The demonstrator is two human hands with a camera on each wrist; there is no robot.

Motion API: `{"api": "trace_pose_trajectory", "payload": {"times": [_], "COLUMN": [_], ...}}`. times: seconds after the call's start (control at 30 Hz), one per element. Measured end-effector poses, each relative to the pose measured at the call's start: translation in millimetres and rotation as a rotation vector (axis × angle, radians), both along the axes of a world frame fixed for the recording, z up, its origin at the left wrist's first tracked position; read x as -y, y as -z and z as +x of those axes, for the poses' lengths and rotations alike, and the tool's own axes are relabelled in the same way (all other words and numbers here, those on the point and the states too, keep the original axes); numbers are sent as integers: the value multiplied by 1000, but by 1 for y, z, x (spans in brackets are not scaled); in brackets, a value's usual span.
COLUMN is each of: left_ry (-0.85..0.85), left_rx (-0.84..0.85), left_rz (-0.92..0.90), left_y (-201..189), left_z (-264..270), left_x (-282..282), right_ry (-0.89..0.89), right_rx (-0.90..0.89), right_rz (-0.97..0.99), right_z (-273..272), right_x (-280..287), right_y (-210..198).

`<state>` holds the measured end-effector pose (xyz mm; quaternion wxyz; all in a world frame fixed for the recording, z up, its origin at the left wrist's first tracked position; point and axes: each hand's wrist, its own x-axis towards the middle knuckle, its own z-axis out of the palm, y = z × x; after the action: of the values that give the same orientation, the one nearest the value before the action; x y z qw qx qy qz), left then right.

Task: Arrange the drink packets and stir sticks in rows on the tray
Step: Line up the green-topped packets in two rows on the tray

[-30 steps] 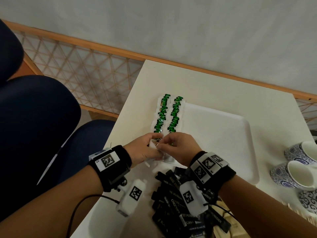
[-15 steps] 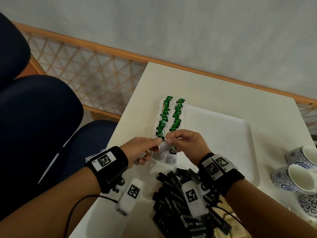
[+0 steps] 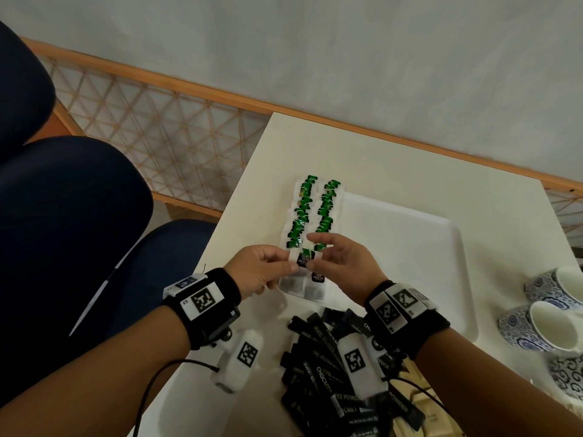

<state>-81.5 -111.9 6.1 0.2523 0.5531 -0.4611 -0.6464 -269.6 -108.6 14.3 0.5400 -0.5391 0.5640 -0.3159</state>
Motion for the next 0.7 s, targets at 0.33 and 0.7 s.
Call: {"api": "trace_pose_trajectory", "payload": {"times": [0.33,0.7], "left_ry": [5,152], "left_rx": [163,542], "left_rz": [-65,-191], "left_y": [16,40], "left_z": [8,-2], "left_x": [-3,1], "right_ry": [-171,-246], "right_rx": [-449,-628], "right_rz": [-69,-57], "right_z": [6,16], "right_x": [-1,8], "right_y": [17,30]}}
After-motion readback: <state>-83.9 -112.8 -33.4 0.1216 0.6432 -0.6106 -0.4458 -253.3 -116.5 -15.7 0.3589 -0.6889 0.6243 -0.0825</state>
